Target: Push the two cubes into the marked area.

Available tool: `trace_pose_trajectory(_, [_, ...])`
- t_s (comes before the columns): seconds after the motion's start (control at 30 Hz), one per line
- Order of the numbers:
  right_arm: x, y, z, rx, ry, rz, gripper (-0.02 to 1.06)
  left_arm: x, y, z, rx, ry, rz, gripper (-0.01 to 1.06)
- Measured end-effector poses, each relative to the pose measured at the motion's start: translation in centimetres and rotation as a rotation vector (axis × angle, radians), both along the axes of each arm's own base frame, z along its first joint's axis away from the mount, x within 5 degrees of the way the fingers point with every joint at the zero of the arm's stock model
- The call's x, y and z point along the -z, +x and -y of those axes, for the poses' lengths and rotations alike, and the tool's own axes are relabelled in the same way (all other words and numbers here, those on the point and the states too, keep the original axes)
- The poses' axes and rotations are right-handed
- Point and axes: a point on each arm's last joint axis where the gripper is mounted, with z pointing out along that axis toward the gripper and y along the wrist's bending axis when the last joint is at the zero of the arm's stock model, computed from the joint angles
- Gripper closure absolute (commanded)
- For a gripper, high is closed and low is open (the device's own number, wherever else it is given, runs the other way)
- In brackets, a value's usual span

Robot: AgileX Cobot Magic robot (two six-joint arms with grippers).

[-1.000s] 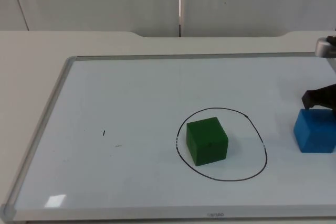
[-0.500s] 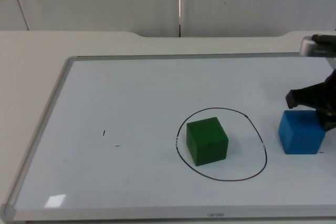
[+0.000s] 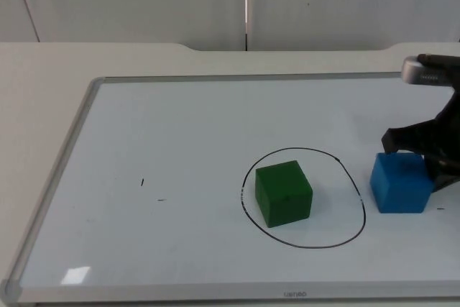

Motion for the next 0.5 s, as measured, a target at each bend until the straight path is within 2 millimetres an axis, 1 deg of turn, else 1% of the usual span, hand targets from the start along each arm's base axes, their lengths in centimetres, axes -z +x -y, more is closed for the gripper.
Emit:
trace_pose_trajectory(0.17, [0.0, -0.2, -0.5, 0.013, 0.020, -0.011, 1.04, 0.0, 0.0, 0.0, 0.000, 0.000, 0.000, 1.05])
trace_pose_trajectory(0.27, [0.0, -0.4, -1.4, -0.006, 0.028, -0.008, 1.04, 0.0, 0.0, 0.0, 0.000, 0.000, 0.000, 1.05])
trace_pose_trajectory(0.3, [0.0, -0.4, -1.4, -0.006, 0.028, -0.008, 1.04, 0.0, 0.0, 0.0, 0.000, 0.000, 0.000, 1.05])
trace_pose_trajectory(0.43, [-0.1, -0.8, -3.1, -0.039, 0.043, 0.012, 1.04, 0.0, 0.0, 0.0, 0.000, 0.000, 0.000, 1.05])
trace_pose_trajectory(0.5, [-0.1, -0.9, -3.5, -0.041, 0.047, 0.013, 1.04, 0.0, 0.0, 0.0, 0.000, 0.000, 0.000, 1.05])
